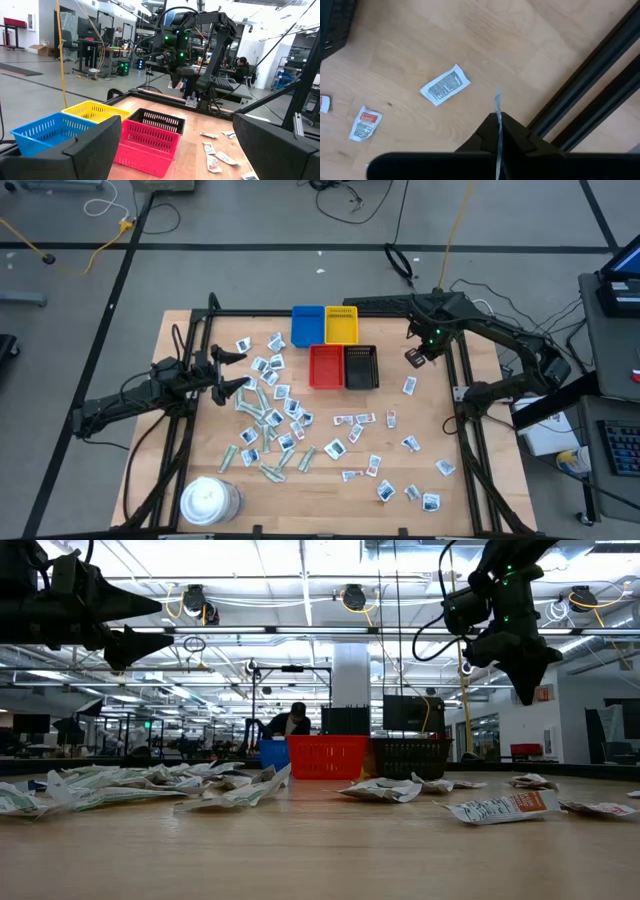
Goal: Pick & Place First Aid Supplies
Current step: Put the ointment pack into the yellow bin
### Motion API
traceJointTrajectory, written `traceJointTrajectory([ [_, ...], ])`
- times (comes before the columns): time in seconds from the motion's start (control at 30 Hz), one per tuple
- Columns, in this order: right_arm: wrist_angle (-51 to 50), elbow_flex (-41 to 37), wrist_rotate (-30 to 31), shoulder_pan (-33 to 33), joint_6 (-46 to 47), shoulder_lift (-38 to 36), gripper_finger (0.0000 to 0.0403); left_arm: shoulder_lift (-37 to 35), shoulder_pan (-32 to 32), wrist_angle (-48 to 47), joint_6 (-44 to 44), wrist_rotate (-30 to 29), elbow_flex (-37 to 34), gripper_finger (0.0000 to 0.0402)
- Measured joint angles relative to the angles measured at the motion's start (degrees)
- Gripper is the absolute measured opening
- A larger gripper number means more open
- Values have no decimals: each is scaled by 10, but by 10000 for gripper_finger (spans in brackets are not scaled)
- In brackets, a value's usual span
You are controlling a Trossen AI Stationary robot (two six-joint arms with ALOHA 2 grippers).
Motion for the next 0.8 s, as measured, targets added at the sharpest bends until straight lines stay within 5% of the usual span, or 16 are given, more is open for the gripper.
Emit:
traceJointTrajectory([
  [0.33,13,75,-1,0,-6,111,1,0,0,0,0,0,0,390],
  [0.8,22,312,-31,18,-19,307,0,0,0,0,0,0,0,390],
])
